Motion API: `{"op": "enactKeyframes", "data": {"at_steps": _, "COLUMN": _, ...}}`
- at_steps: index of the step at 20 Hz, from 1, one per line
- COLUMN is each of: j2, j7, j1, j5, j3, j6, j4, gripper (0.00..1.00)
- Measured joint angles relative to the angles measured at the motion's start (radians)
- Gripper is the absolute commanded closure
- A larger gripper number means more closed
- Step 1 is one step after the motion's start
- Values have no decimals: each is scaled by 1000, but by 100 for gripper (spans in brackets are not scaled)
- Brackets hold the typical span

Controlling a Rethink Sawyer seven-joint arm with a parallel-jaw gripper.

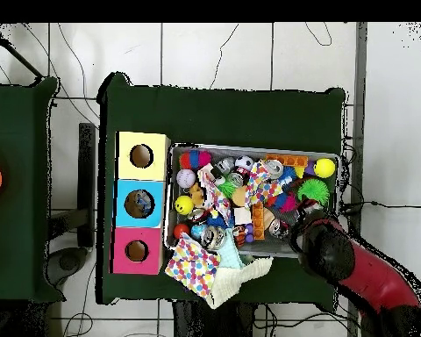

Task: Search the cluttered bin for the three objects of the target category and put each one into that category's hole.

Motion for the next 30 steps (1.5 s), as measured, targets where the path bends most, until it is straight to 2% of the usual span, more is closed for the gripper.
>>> {"op": "enactKeyframes", "data": {"at_steps": 15, "j2": 109, "j7": 0, "j1": -11, "j5": -3, "j3": 36, "j6": -39, "j4": -2, "gripper": 0}}
{"op": "enactKeyframes", "data": {"at_steps": 21, "j2": 115, "j7": 0, "j1": 10, "j5": -24, "j3": 31, "j6": -48, "j4": -15, "gripper": 0}}
{"op": "enactKeyframes", "data": {"at_steps": 30, "j2": 82, "j7": 0, "j1": 61, "j5": -42, "j3": 2, "j6": -48, "j4": -44, "gripper": 0}}
